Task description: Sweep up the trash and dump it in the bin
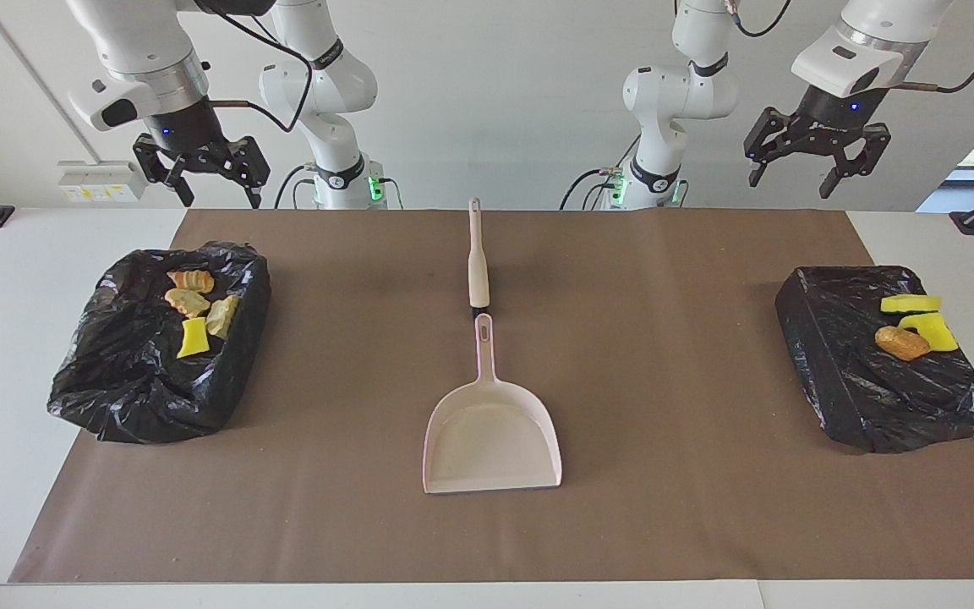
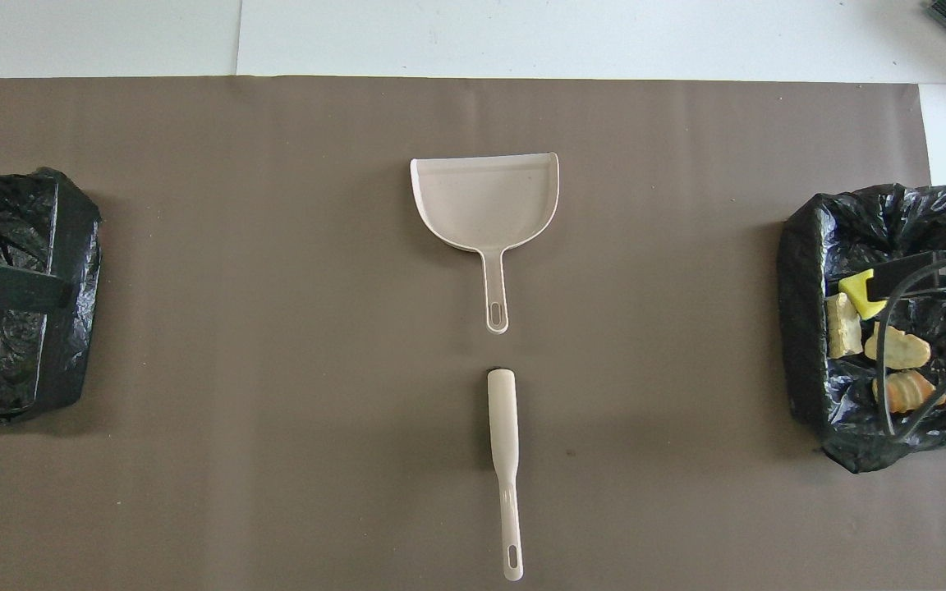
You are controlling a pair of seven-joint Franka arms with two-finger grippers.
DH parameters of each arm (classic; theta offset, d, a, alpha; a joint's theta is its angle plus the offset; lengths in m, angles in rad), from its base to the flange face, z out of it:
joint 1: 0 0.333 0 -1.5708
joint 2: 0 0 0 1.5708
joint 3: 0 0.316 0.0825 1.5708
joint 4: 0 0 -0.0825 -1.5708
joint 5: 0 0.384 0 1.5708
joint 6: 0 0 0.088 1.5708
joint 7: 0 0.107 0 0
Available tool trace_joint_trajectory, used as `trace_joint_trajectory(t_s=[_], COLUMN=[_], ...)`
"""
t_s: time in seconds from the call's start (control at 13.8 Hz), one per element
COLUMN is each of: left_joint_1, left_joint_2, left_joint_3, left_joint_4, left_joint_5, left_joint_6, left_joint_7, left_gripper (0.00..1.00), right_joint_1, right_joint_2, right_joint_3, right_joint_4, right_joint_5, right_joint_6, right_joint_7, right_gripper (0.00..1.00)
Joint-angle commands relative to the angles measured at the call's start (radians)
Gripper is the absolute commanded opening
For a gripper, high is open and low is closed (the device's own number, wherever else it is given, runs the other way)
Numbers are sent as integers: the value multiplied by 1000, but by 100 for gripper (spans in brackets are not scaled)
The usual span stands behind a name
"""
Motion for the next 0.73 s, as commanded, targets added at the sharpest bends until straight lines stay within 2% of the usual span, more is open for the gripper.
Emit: trace_joint_trajectory(t_s=[0.0,0.65], left_joint_1=[9,49], left_joint_2=[8,5], left_joint_3=[-6,9], left_joint_4=[31,23], left_joint_5=[0,-8], left_joint_6=[-29,-9], left_joint_7=[13,1], left_gripper=[100,100], right_joint_1=[-11,-11], right_joint_2=[-1,-1], right_joint_3=[4,4], right_joint_4=[1,1], right_joint_5=[8,8], right_joint_6=[-13,-13], right_joint_7=[-10,-10], right_gripper=[100,100])
